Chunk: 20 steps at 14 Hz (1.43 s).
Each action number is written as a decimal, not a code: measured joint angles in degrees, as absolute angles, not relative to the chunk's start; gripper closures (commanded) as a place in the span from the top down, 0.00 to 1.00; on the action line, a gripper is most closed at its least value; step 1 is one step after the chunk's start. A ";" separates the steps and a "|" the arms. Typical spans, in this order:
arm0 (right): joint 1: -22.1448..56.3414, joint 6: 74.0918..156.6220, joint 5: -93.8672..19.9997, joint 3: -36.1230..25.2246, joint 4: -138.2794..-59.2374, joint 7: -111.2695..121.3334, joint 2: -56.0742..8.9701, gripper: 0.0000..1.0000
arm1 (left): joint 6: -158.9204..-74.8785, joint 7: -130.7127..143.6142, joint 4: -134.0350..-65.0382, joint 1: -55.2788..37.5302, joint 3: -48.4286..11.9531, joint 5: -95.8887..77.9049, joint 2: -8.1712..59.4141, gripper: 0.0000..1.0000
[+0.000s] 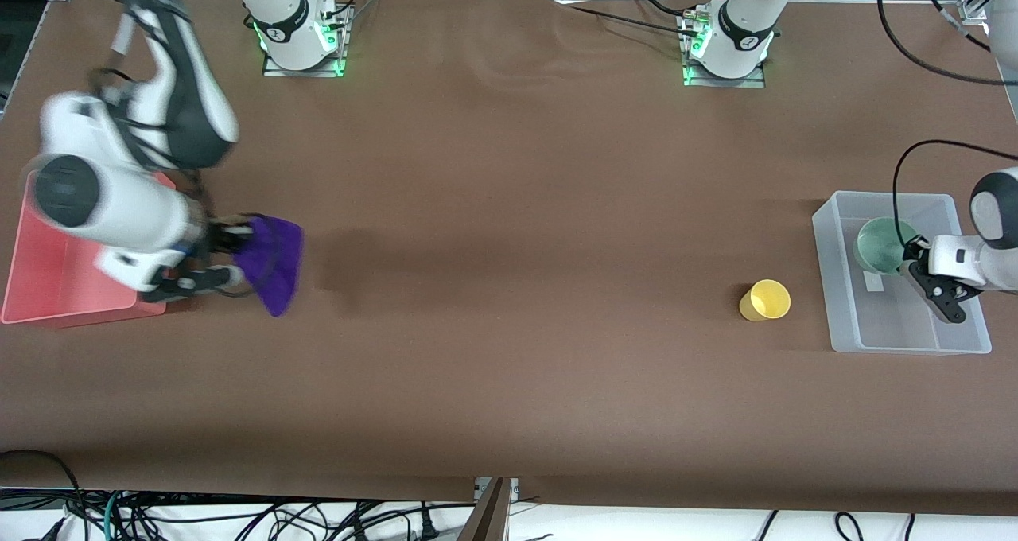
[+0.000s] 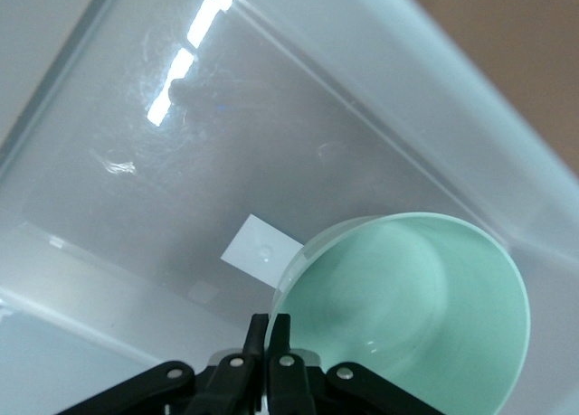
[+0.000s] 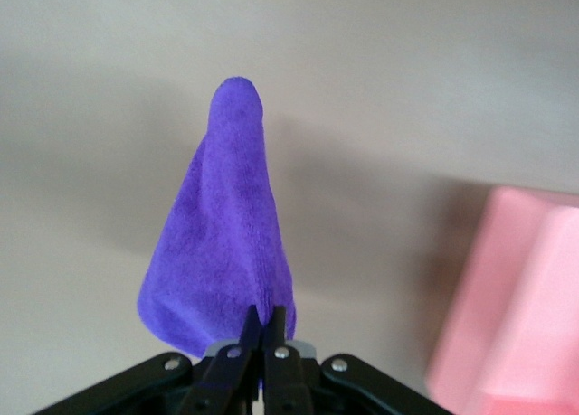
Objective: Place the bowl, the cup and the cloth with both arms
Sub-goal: 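Drop the cloth into the pink bin while the left gripper releases the bowl, then grasp the yellow cup with the left gripper and lift it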
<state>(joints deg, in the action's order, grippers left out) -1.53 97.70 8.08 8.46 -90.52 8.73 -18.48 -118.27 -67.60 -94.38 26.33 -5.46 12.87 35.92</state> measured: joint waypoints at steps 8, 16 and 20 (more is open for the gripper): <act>-4.02 88.52 8.04 -16.71 -84.49 38.94 -19.34 0.00 | -115.66 -67.37 -90.96 27.05 -6.97 12.46 35.06 1.00; -5.26 105.37 4.99 -22.18 -99.76 40.58 -22.12 0.00 | -110.22 -29.10 -91.44 23.24 -17.89 8.04 31.55 0.93; -5.26 111.45 2.14 -23.11 -103.53 42.03 -24.03 0.00 | -116.00 -20.57 -91.86 18.91 -17.94 4.72 36.15 0.71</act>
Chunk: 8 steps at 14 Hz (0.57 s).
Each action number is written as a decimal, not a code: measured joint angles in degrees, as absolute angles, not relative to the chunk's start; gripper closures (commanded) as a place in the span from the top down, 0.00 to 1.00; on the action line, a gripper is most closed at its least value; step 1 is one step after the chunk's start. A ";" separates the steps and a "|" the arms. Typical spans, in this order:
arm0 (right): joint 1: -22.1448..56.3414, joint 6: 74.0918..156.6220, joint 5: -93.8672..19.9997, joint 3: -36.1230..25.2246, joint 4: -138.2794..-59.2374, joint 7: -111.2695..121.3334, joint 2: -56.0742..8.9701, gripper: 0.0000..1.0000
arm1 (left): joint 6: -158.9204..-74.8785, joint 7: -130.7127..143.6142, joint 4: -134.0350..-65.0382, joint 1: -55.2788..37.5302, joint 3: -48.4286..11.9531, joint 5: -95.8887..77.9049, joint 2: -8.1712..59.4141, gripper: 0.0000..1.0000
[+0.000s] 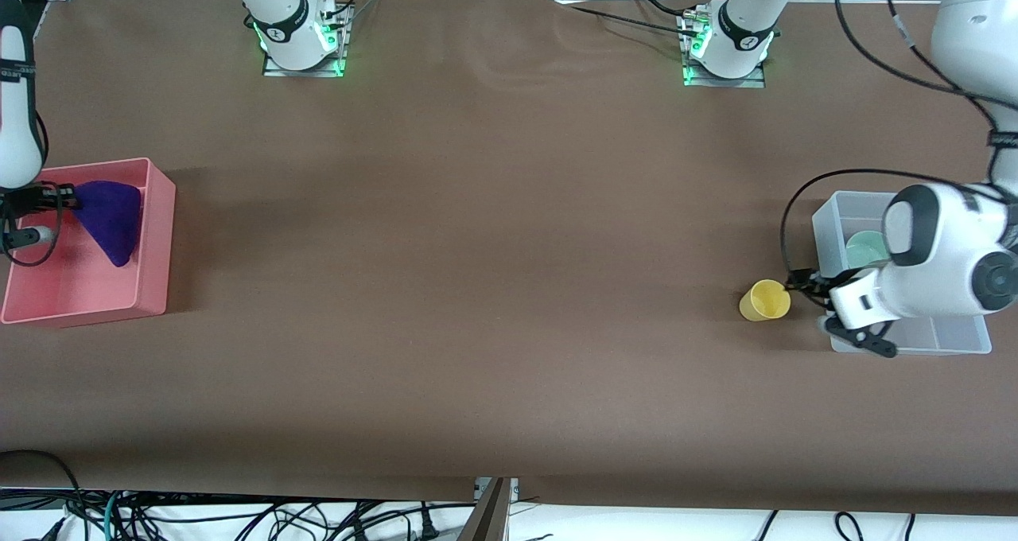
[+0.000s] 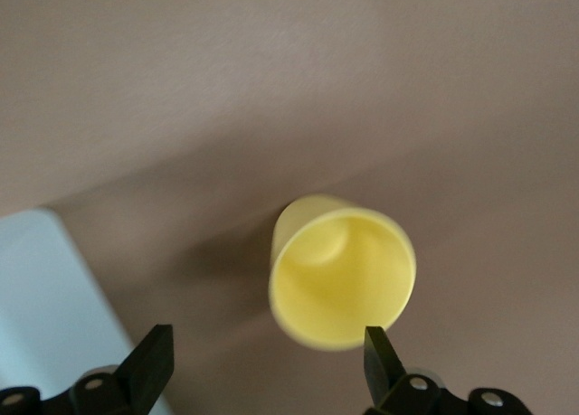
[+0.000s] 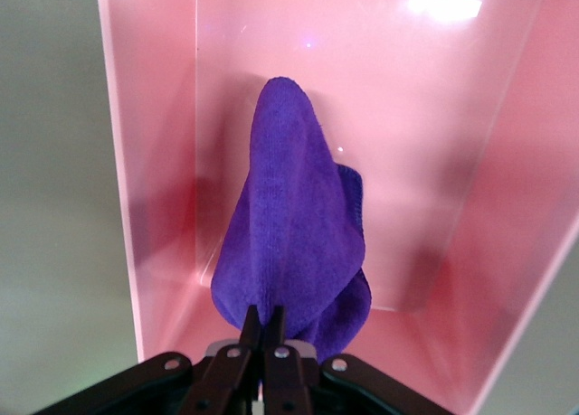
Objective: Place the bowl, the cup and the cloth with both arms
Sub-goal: 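Grasp the yellow cup with the left gripper and lift it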
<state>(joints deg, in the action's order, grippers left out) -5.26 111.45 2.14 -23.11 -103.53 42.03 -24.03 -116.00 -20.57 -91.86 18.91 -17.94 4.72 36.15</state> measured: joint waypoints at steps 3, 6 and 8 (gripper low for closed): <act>-5.23 113.24 -0.07 -23.10 -104.17 42.09 -25.86 0.99 | -118.93 -20.38 -91.90 19.06 -17.74 4.43 38.59 0.05; -5.20 114.17 -1.37 -23.10 -104.22 42.11 -26.75 1.00 | -119.53 -20.38 -91.96 19.24 -17.67 4.43 40.74 0.00; -5.17 114.37 -1.53 -23.11 -102.68 42.11 -25.96 1.00 | -119.67 -20.38 -91.96 19.23 -17.68 4.43 41.12 0.00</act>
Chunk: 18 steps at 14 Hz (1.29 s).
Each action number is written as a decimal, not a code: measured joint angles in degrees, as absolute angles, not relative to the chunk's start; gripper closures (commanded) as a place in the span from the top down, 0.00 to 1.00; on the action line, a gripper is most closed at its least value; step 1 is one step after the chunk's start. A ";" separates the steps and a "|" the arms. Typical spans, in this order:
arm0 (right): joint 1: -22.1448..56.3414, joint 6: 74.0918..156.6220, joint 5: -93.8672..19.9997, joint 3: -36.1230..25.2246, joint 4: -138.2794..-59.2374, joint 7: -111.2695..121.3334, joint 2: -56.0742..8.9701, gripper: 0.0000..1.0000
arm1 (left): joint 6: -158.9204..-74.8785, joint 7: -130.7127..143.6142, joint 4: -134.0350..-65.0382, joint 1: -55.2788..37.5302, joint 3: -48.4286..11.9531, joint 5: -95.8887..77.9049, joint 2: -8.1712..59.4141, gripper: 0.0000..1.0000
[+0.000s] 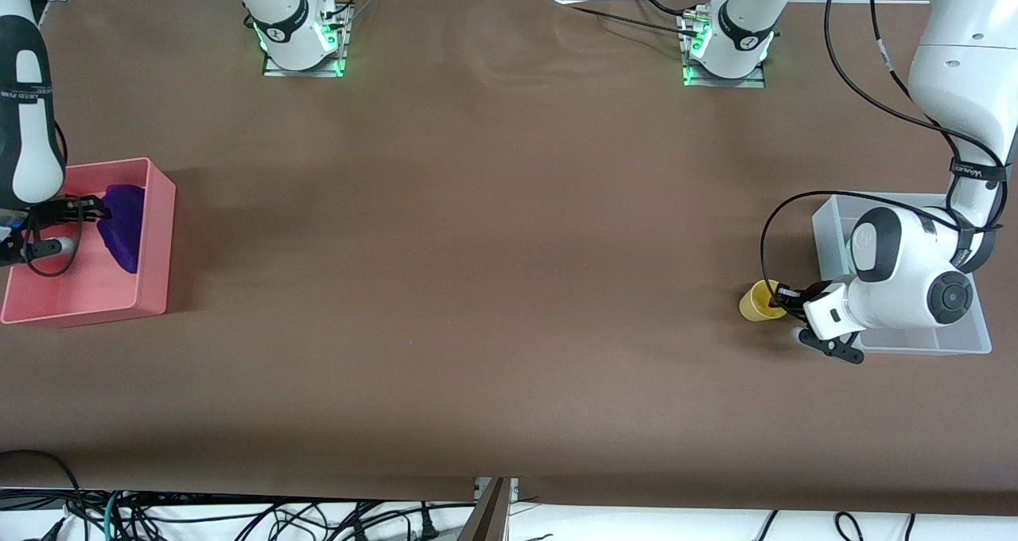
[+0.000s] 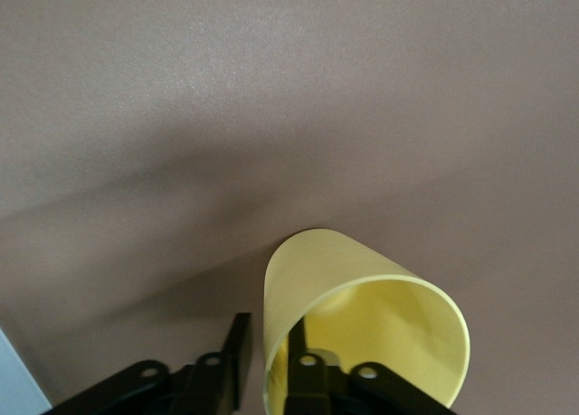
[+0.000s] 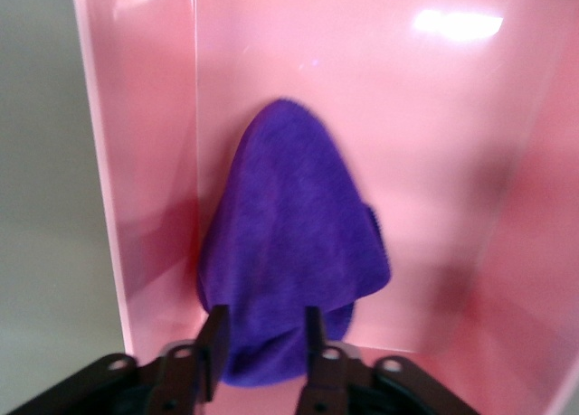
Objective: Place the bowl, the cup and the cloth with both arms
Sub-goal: 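Grasp the yellow cup with the left gripper and lift it, then lower the yellow cup into the green bowl and open the left gripper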
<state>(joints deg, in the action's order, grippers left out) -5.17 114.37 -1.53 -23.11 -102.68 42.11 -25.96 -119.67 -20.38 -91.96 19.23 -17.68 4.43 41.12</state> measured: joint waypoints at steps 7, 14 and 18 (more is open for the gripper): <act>-4.62 104.15 -1.83 -16.61 -88.40 41.82 -21.25 1.00 | -109.82 -20.39 -89.56 19.33 -17.78 4.43 34.58 0.00; -4.40 96.11 0.82 -4.10 -85.39 18.91 -17.80 1.00 | -99.52 -36.60 -90.83 27.42 -15.34 13.33 25.53 0.00; -4.09 92.71 2.10 3.58 -84.60 4.24 -13.99 1.00 | -104.61 -39.82 -96.41 33.16 -15.14 13.75 26.49 0.00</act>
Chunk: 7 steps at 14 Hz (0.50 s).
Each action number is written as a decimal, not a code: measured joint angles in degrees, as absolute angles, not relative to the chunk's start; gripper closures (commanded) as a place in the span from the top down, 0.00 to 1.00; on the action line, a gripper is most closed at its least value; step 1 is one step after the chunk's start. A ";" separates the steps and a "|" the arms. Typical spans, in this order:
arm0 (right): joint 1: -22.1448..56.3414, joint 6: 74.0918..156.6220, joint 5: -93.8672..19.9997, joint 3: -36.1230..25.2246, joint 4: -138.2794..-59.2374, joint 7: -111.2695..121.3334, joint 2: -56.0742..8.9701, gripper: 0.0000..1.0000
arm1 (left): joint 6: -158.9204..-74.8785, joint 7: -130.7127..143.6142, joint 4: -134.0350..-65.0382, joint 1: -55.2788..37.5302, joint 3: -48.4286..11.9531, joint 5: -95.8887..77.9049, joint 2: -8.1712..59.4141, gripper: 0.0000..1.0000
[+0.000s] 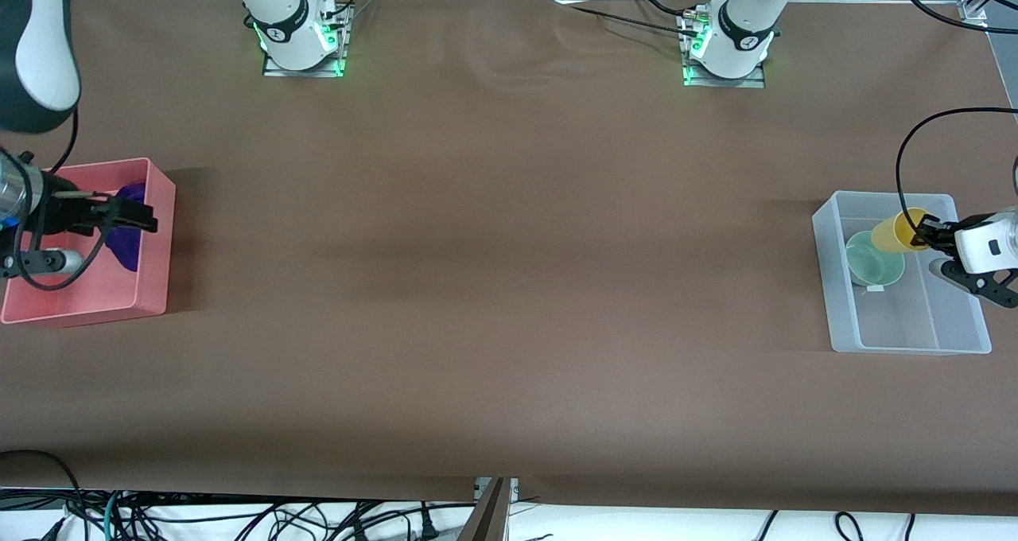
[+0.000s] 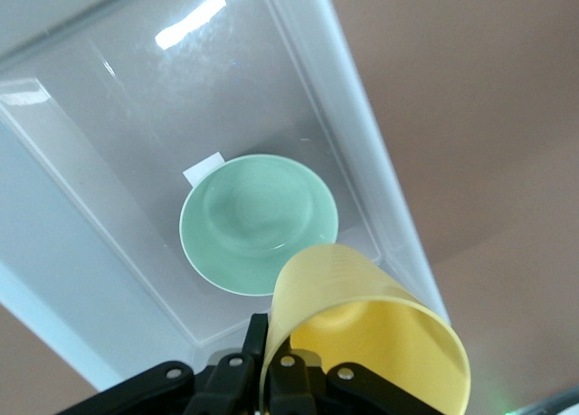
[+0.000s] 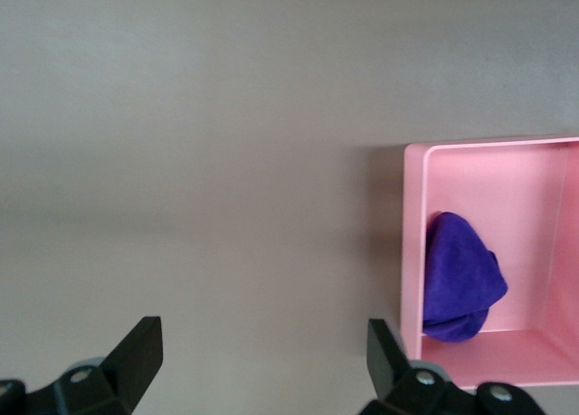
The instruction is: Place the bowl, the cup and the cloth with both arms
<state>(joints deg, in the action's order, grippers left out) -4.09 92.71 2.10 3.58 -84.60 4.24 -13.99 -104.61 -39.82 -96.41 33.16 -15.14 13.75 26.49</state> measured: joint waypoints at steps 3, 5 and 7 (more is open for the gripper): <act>-4.31 89.21 2.16 3.89 -84.51 3.69 -10.19 1.00 | -112.28 -40.24 -102.90 35.15 -15.12 13.80 27.01 0.06; -4.65 88.93 2.16 2.81 -84.50 3.67 -7.87 1.00 | -116.26 -42.81 -105.34 36.62 -15.09 13.81 27.34 0.88; -4.89 88.81 2.16 2.42 -84.51 3.67 -6.64 1.00 | -117.23 -45.40 -105.37 37.76 -15.19 13.82 27.52 1.00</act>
